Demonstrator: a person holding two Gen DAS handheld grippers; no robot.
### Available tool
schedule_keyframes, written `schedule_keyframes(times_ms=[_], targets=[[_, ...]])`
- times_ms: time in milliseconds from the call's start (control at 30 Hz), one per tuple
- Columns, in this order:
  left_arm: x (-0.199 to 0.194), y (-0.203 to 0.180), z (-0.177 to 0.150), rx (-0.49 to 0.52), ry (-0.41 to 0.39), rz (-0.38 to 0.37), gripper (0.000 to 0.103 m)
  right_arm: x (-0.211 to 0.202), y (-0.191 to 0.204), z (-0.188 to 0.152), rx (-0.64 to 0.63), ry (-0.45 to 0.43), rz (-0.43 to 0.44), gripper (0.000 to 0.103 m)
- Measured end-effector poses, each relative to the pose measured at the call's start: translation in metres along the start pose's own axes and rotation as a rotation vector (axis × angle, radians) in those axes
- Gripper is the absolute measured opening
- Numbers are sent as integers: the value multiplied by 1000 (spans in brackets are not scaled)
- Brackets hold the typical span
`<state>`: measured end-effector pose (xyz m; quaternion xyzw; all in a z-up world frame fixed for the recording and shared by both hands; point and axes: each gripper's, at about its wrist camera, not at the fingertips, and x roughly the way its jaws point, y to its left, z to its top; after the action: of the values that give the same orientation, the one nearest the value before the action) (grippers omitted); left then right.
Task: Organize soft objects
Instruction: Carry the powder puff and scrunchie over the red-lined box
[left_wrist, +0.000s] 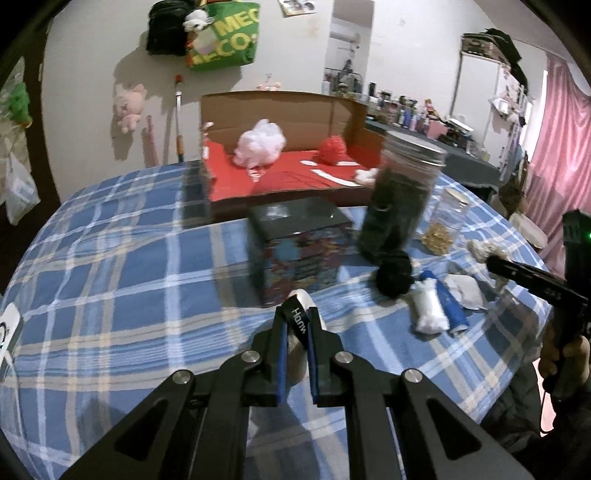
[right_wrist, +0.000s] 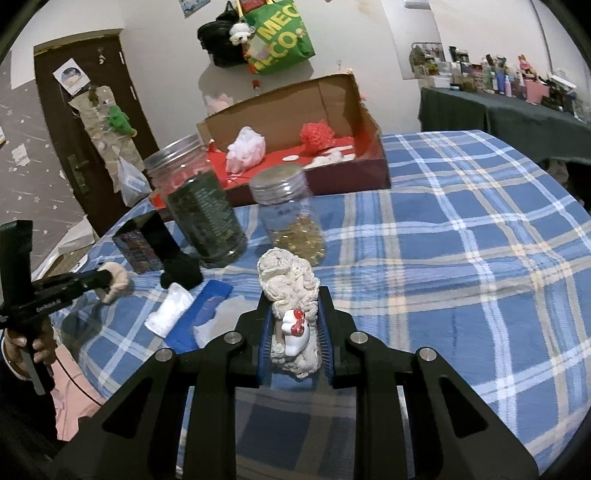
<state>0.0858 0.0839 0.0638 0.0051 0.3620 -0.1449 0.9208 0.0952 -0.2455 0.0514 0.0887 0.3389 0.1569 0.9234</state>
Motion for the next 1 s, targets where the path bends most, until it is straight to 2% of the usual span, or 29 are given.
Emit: schedule_keyframes(times_ms=[267,433,600,900,1000], targets=[[1,34,9,-38,14,64,10,2,-28,15,41,48,-38,21],[8,48,18,-14,-1,47,10,10,-41,29,31,72,-40,21],[20,54,28,42,9,42,10,24,-53,43,25,114,4,21],[35,64,51,115,21,-19,10,48,-65,68,17,165,120,21],[38,64,58,140,19,-47,10,54,-67,76,10,173,131,21]])
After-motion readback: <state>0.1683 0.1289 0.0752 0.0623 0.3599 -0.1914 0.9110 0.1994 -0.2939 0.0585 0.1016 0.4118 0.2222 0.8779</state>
